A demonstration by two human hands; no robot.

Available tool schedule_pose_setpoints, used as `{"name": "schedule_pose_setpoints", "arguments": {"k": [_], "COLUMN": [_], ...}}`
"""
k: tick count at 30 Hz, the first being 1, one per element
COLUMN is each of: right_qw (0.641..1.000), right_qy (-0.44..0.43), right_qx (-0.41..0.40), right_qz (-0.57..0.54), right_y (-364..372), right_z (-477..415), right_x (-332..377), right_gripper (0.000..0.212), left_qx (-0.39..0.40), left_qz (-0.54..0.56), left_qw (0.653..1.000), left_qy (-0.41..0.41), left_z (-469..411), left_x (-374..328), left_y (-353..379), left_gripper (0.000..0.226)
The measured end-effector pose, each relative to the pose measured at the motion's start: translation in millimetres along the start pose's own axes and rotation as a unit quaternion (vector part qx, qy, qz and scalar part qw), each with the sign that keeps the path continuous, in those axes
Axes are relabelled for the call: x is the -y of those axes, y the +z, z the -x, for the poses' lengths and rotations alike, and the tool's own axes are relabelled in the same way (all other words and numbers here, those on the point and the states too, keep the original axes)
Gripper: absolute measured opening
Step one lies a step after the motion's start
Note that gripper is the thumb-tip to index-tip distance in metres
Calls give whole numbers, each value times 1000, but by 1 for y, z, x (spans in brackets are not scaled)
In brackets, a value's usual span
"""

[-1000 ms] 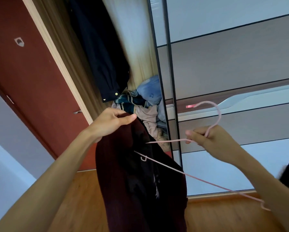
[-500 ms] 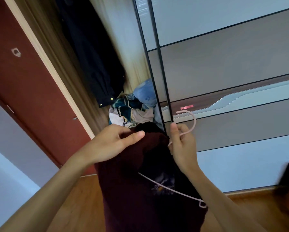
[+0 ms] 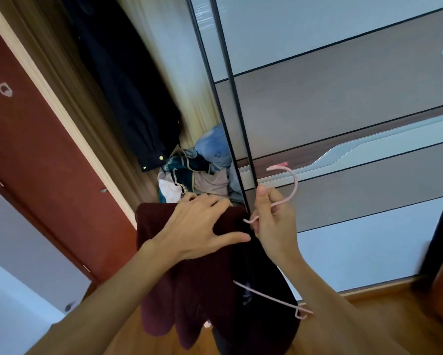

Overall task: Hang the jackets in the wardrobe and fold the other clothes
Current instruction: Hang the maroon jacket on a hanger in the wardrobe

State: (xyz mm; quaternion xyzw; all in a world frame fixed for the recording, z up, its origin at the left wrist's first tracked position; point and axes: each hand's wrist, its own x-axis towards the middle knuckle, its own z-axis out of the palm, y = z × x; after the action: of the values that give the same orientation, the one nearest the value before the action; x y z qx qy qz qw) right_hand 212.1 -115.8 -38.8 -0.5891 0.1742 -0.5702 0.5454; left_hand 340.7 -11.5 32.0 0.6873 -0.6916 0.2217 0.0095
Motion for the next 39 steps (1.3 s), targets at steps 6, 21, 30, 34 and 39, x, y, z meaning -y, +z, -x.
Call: {"name": "schedule_pose_setpoints", "arguments": {"k": [6, 21, 30, 34, 39], "right_qw": [996, 887, 776, 772, 763], "right_qy": [50, 417, 368, 315, 287], "right_qx": [60, 52, 310, 202, 324], "right_qz": [31, 192, 408, 514, 480], "right_y": [-13, -201, -105, -101, -85], "right_z": [-1, 12, 106, 101, 93], "right_x": [-8, -127, -190, -199, -208], "right_gripper": [38, 20, 107, 87, 142], "left_qx": [-47, -27, -54, -87, -124], "left_qz": [-27, 28, 43, 38, 23], "left_qw": [994, 997, 997, 994, 988], "left_qy": [100, -65, -43, -46, -84], "left_z": [-14, -10, -13, 3, 37], "left_x": [14, 36, 11, 19, 36], "left_y": [31, 57, 27, 10, -11], "left_gripper": [63, 98, 71, 69, 78]}}
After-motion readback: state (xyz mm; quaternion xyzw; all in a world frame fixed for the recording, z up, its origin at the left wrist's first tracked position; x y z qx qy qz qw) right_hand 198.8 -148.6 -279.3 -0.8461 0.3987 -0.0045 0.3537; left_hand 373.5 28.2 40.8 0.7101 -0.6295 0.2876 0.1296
